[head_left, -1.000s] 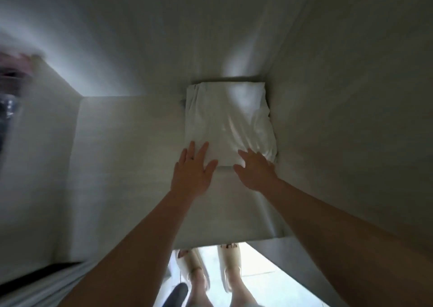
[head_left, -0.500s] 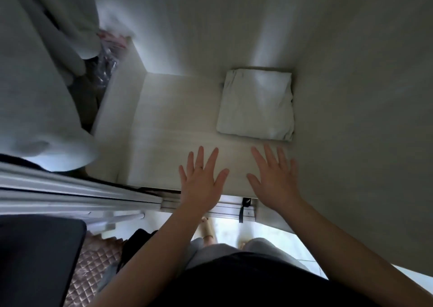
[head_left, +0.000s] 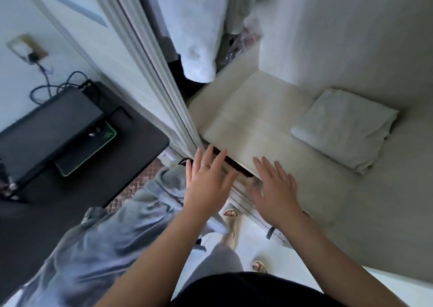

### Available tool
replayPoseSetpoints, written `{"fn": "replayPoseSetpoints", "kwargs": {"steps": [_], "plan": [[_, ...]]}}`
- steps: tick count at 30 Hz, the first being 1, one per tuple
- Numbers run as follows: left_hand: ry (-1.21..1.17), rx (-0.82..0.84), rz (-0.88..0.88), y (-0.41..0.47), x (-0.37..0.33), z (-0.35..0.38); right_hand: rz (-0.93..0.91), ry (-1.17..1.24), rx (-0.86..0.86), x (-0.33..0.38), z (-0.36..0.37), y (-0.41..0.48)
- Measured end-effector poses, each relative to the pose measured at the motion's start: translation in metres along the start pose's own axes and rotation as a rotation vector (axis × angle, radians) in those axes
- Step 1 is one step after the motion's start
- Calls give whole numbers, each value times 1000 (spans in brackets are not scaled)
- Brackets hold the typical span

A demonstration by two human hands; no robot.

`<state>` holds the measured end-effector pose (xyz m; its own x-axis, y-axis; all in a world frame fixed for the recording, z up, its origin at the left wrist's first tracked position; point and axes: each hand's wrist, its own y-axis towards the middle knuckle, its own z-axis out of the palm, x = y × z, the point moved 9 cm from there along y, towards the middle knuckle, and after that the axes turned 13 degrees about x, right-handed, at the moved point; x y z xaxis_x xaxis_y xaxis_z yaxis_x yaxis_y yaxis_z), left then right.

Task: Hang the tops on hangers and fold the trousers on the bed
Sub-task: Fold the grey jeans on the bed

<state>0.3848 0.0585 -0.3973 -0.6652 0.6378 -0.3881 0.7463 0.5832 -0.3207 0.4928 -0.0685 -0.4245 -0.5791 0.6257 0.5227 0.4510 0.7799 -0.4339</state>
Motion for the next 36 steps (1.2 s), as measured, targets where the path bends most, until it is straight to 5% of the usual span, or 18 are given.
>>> {"fn": "replayPoseSetpoints", "kwargs": {"steps": [7,14,23,28,36], "plan": [[54,-215,-221,-85,77,-41,-293,124,115,78,36,-6],[51,-162,-349,-115,137,-64,-359,203,274,141,64,10],[-149,-101,-105,-102,143,-76,5,490,170,121,73,44],[-38,-83,-39,-102,142,-74,-140,495,-6,143,32,17],[-234,-159,86,-97,145,-81,-262,293,-374,167,2,-12]]}}
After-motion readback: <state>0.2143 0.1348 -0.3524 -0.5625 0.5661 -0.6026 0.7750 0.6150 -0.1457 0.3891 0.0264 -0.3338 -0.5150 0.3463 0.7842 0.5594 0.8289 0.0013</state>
